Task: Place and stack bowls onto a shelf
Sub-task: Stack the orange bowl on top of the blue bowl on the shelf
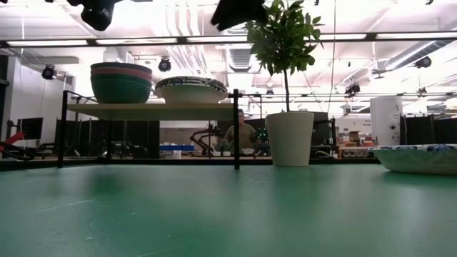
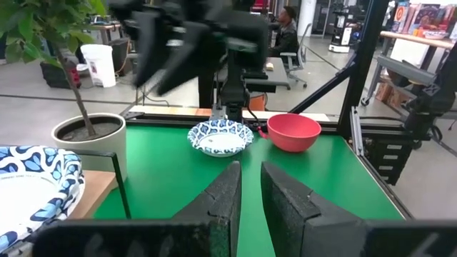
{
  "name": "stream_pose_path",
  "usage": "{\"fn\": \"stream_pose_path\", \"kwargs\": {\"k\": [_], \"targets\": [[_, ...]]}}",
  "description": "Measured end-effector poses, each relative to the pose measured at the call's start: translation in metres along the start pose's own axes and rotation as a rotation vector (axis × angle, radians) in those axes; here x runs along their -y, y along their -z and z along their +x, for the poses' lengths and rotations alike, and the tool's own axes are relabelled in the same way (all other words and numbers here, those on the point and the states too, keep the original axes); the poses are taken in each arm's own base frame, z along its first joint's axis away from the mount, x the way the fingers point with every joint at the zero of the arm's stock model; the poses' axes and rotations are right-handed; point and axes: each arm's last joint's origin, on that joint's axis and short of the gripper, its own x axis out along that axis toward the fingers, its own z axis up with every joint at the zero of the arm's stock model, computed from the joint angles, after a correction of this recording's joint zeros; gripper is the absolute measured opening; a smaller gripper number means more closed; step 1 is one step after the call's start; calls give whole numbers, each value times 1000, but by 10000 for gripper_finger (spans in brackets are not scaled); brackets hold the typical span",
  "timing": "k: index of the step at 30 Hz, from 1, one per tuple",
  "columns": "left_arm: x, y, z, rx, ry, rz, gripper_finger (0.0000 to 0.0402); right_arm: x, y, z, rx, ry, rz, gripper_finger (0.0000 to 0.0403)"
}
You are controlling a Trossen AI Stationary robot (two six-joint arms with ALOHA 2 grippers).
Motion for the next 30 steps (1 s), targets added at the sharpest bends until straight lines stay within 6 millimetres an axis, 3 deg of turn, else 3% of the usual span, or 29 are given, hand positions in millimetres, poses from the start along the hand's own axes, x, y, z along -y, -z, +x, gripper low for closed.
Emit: {"fn": "stream_pose_path", "kwargs": {"k": [10, 17, 23, 30], "targets": [[3, -3, 9, -16, -1, 5, 38, -36, 47, -42, -448, -58, 212, 121], [4, -2, 14, -39, -3, 11, 38, -63, 74, -56, -662, 36, 311, 121], [4, -3, 14, -33, -3, 0, 38, -88, 98, -68, -816, 82, 521, 121], [4, -4, 13, -22, -2, -5, 38, -120, 144, -82, -1061, 184, 693, 121]]}}
